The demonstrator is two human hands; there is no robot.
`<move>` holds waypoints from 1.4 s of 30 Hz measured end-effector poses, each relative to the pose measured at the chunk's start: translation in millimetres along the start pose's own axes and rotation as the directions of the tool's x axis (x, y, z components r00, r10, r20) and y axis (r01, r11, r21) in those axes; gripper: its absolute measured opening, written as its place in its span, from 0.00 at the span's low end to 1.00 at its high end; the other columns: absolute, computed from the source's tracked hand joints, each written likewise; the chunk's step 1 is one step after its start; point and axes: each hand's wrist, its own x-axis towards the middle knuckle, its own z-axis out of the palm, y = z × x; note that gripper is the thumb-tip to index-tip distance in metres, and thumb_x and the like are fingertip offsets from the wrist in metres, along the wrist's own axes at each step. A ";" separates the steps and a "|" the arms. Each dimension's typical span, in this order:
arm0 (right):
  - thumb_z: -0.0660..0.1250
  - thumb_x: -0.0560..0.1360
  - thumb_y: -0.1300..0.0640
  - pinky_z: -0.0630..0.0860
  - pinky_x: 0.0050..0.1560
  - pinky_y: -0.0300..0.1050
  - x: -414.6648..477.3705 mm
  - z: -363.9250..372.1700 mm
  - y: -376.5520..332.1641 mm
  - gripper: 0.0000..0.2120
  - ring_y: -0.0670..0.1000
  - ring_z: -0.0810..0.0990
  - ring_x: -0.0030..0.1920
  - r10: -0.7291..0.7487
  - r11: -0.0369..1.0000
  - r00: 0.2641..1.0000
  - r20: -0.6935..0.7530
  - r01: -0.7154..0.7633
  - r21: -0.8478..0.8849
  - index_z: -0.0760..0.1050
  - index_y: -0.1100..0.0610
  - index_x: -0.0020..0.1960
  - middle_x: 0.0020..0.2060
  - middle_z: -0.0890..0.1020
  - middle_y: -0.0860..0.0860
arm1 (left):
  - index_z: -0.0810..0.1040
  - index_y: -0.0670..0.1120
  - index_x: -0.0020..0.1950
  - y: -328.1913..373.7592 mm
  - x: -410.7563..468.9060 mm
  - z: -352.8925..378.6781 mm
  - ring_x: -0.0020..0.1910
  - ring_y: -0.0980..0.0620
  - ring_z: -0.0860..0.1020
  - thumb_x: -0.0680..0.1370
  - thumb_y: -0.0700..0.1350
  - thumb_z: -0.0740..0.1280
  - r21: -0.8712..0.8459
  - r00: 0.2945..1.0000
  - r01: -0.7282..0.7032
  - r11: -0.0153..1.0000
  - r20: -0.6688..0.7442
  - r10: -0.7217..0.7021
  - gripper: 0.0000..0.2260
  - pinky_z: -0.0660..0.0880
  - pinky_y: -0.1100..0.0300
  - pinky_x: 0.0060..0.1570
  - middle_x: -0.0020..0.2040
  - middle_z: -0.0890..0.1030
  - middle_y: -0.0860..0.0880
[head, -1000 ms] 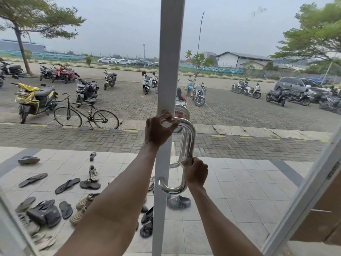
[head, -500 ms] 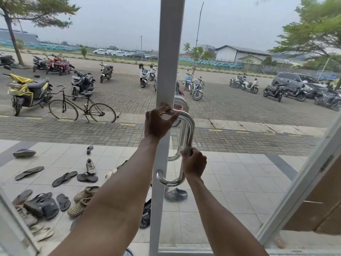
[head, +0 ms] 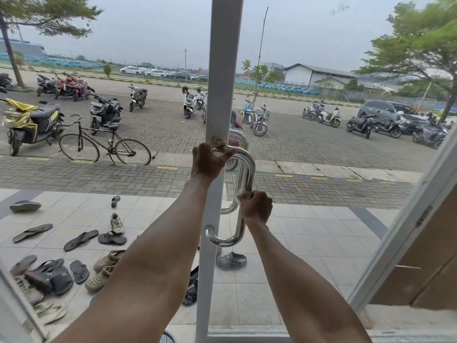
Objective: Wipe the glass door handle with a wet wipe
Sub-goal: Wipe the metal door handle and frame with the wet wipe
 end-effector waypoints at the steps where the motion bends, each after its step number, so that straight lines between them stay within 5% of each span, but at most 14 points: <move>1: 0.69 0.72 0.48 0.77 0.45 0.50 0.7 -0.1 -1.0 0.16 0.63 0.82 0.47 -0.003 1.000 1.000 -0.010 0.003 0.005 0.84 0.61 0.45 0.43 0.84 0.63 | 0.85 0.44 0.54 -0.2 -0.2 0.0 0.49 0.54 0.84 0.69 0.58 0.74 0.001 1.000 0.000 1.000 0.001 0.000 0.21 0.75 0.58 0.59 0.45 0.87 0.50; 11: 0.65 0.75 0.46 0.76 0.44 0.50 -5.6 14.7 12.1 0.17 0.63 0.82 0.46 -0.014 1.000 0.997 -0.074 0.015 0.013 0.83 0.60 0.45 0.42 0.84 0.60 | 0.84 0.43 0.54 1.0 -3.1 1.9 0.48 0.55 0.84 0.71 0.58 0.73 0.038 0.999 -0.048 0.998 -0.018 0.049 0.21 0.71 0.67 0.55 0.47 0.86 0.50; 15: 0.66 0.74 0.46 0.76 0.44 0.49 -7.9 19.2 20.9 0.17 0.63 0.82 0.46 -0.015 1.000 0.999 -0.053 0.016 0.016 0.83 0.60 0.45 0.42 0.85 0.60 | 0.84 0.43 0.54 -4.6 -3.6 3.7 0.48 0.57 0.84 0.70 0.59 0.73 0.019 0.997 -0.074 0.997 -0.027 0.074 0.22 0.78 0.60 0.56 0.48 0.86 0.50; 19: 0.66 0.74 0.48 0.75 0.44 0.49 -11.8 23.6 29.3 0.16 0.63 0.82 0.46 0.004 1.000 1.000 -0.031 -0.004 0.012 0.83 0.61 0.46 0.42 0.84 0.61 | 0.85 0.43 0.51 -2.2 -5.2 3.9 0.47 0.57 0.84 0.71 0.58 0.73 0.029 0.995 -0.095 0.995 -0.041 0.096 0.20 0.73 0.69 0.53 0.47 0.86 0.50; 42: 0.69 0.72 0.51 0.78 0.47 0.53 -31.8 64.7 76.3 0.13 0.63 0.82 0.47 0.214 0.977 0.975 0.057 -0.214 -0.015 0.82 0.61 0.45 0.43 0.84 0.61 | 0.85 0.45 0.49 -5.4 -5.6 5.8 0.46 0.58 0.83 0.72 0.59 0.72 0.040 0.990 -0.122 0.992 -0.064 0.125 0.17 0.75 0.66 0.50 0.46 0.86 0.52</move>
